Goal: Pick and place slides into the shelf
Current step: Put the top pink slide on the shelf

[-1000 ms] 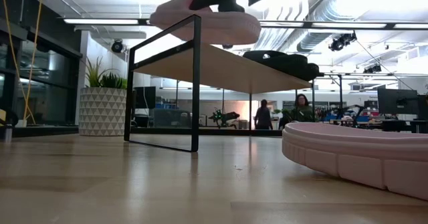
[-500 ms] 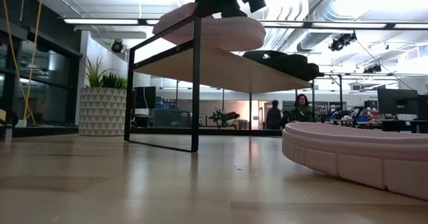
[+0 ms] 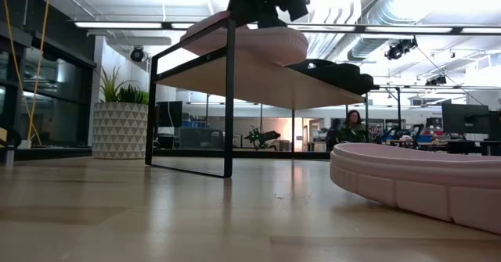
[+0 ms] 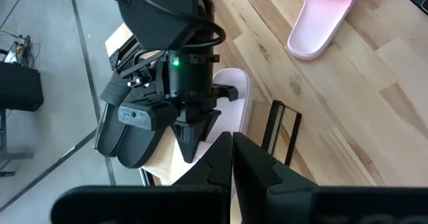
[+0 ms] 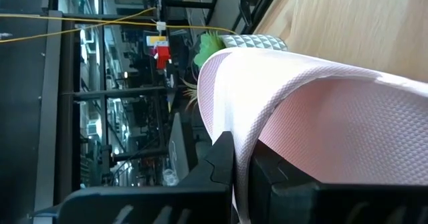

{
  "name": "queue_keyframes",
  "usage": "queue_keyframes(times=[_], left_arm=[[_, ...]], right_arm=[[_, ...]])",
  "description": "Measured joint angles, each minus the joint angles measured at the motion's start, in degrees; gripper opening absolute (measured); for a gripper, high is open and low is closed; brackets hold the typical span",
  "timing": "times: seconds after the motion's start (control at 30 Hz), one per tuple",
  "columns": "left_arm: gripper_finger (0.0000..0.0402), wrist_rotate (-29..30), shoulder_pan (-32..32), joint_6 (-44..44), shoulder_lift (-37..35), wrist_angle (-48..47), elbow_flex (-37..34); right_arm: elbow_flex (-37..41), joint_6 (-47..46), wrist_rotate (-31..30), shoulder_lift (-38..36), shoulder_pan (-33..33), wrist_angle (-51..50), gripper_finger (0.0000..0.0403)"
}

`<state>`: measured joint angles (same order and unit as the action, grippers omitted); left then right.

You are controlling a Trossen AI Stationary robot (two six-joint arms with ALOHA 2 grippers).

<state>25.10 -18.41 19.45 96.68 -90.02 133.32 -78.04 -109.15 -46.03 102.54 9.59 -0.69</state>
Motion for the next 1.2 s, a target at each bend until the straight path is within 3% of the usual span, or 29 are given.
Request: queue_keyframes(times=[0.37, 0.77, 1.2], left_arm=[[0.0003, 1.55, 0.0, -0.21, 0.0, 0.0, 0.0], [0.0003, 1.55, 0.02, -0.21, 0.0, 0.0, 0.0], [0.0003, 1.53, 0.01, 0.23, 0.0, 0.0, 0.0]], right_arm=[[0.0, 1.33, 3.05, -0.01, -0.59, 1.93, 0.0006], [0.0, 2.09, 4.66, -0.04, -1.36, 3.5, 0.0093], [0.0, 1.39, 11.27, -0.06, -2.41, 5.03, 0.0098]])
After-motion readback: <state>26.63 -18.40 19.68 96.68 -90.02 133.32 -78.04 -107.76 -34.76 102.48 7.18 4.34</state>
